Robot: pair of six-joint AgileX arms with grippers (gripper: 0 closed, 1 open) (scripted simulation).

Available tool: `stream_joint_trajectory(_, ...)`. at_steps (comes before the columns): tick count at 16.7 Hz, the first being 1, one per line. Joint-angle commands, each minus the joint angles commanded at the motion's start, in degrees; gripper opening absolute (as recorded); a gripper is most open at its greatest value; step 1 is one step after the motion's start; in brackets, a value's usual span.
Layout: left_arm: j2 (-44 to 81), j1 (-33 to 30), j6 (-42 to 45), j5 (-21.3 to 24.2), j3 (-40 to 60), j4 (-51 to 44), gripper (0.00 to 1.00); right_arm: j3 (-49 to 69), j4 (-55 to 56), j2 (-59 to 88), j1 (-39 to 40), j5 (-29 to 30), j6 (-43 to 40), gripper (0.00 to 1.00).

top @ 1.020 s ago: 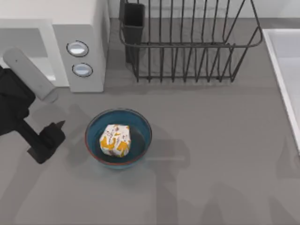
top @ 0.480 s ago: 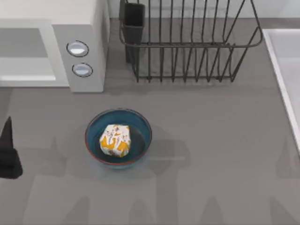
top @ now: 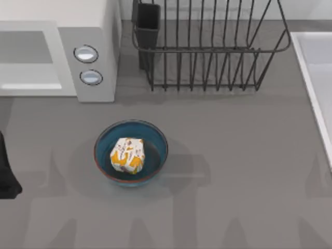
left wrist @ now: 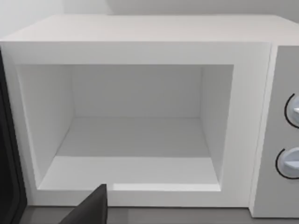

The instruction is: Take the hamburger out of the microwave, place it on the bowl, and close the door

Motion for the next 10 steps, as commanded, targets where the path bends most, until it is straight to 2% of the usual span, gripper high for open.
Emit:
stream_joint_trajectory(1, 0.0, 0.0, 0.0, 0.0, 0.0, 0.0, 1.00, 0.0, 0.0, 0.0, 0.0, 0.0, 0.0, 1.00)
stream_joint_trajectory(10, 0.0, 0.0, 0.0, 0.0, 0.0, 0.0, 0.32, 0.0, 0.0, 0.0, 0.0, 0.0, 0.0, 1.00)
